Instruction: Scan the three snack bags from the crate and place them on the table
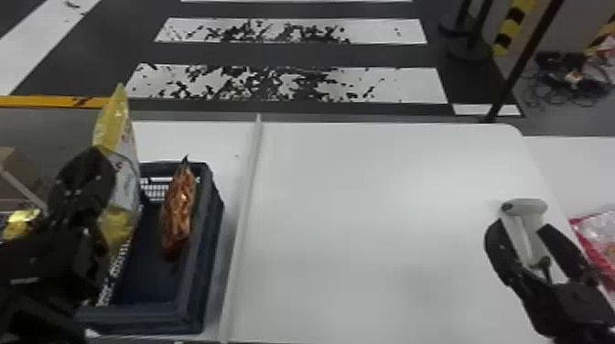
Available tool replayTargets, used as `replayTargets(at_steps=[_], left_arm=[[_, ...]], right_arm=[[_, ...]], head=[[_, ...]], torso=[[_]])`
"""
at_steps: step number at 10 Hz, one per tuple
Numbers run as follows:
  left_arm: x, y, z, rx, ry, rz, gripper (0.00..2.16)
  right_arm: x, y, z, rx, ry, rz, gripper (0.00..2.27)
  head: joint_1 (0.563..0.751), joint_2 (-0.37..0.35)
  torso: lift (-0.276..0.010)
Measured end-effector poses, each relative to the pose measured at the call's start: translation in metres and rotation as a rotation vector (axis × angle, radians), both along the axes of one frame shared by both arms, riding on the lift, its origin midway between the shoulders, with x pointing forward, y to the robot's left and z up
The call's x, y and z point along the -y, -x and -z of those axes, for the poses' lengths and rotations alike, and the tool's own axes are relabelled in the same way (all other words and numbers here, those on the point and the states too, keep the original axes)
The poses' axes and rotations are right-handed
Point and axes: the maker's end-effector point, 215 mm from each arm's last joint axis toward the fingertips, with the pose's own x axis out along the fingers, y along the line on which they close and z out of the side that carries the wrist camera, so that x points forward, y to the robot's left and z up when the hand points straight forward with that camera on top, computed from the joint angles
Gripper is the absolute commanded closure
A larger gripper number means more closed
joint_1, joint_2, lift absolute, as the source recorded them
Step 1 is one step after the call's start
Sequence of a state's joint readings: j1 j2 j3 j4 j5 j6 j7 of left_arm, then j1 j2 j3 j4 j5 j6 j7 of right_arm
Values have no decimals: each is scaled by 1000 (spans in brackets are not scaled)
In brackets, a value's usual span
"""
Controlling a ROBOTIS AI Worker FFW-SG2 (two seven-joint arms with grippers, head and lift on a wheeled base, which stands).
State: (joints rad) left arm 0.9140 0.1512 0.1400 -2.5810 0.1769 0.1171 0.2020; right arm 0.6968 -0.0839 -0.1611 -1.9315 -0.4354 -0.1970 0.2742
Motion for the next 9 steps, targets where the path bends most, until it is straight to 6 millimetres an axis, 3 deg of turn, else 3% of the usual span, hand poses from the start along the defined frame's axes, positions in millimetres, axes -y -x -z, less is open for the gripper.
replayTargets(at_steps=[2,5,7,9], left_arm=[[19,-1,-28,54,22,53,2148],[62,0,-51,109,82,167,2148],[99,4,-66,126,145,253,2148],[147,9,-62,93,229,369,2148]], right_arm=[[1,1,-3,5,-1,4,113],[7,5,-9,11,1,19,113],[15,8,-12,16,-3,36,113],[18,10,-12,16,-3,43,113]], head=[[695,-15],[695,-85],[695,-165],[695,-253]], torso=[[-62],[-62],[-62],[-62]])
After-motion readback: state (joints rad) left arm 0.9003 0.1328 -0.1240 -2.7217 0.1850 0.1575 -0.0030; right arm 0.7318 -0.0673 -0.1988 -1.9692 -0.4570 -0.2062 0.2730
